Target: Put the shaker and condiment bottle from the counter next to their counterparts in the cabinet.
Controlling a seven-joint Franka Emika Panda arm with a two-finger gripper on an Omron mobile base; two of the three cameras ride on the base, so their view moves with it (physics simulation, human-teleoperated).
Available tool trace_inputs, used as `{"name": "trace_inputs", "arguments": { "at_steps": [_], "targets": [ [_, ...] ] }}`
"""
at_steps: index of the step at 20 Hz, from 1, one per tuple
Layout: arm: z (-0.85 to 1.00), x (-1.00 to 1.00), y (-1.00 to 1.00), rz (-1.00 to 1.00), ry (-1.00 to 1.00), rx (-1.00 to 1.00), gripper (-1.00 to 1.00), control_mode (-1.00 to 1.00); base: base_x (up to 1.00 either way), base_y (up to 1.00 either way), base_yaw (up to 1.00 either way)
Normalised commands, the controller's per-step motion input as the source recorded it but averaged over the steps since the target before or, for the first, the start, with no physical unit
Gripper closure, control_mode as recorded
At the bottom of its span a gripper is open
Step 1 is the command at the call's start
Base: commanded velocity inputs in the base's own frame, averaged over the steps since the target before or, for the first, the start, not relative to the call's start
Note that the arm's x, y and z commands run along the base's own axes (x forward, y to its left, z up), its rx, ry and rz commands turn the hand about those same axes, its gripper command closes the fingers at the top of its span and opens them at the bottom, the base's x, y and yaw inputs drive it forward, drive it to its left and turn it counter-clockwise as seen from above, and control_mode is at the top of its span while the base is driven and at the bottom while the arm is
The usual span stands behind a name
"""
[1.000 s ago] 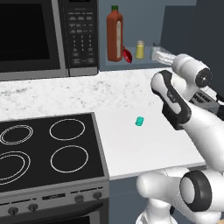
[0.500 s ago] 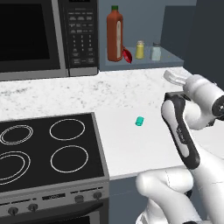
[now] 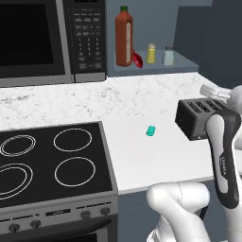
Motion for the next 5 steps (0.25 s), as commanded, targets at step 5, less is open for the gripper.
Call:
{"name": "trace_inputs", "arguments": {
  "at_steps": [5],
  "targets": [
    [0.22,-1.0,-0.6,0.06,0.17,-0.07,-1.0,-1.0,0.0,0.0,0.0]
  ]
}}
